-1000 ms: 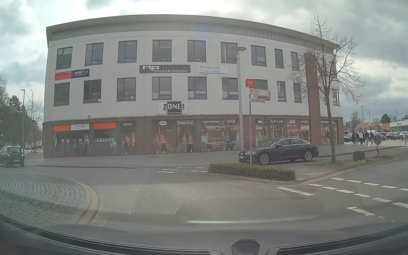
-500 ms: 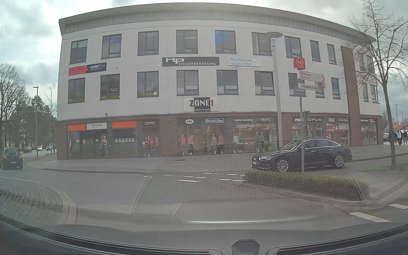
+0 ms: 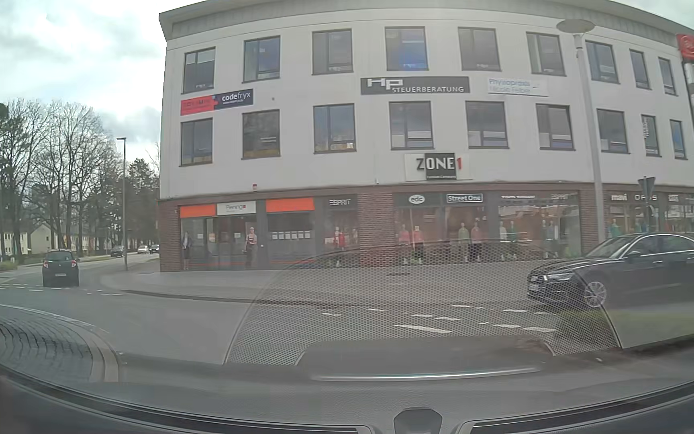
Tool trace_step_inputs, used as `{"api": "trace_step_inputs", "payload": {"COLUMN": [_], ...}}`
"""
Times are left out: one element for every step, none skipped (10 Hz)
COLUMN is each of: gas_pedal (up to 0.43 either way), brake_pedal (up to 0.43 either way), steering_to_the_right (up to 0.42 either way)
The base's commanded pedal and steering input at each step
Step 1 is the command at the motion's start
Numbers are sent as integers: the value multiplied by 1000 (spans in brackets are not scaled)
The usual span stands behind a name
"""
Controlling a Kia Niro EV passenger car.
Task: Follow the waypoints while adhering to traffic rules and regulations
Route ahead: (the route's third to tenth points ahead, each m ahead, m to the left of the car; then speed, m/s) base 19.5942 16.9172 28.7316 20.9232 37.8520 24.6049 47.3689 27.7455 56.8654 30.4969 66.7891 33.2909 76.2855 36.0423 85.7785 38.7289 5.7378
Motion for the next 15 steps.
{"api": "trace_step_inputs", "payload": {"gas_pedal": [98, 118, 130, 130, 138, 150, 150, 150, 150, 150, 157, 157, 169, 169, 177], "brake_pedal": [0, 0, 0, 0, 0, 0, 0, 0, 0, 0, 0, 0, 0, 0, 0], "steering_to_the_right": [-348, -353, -357, -357, -357, -356, -353, -343, -333, -329, -327, -325, -314, -298, -277]}}
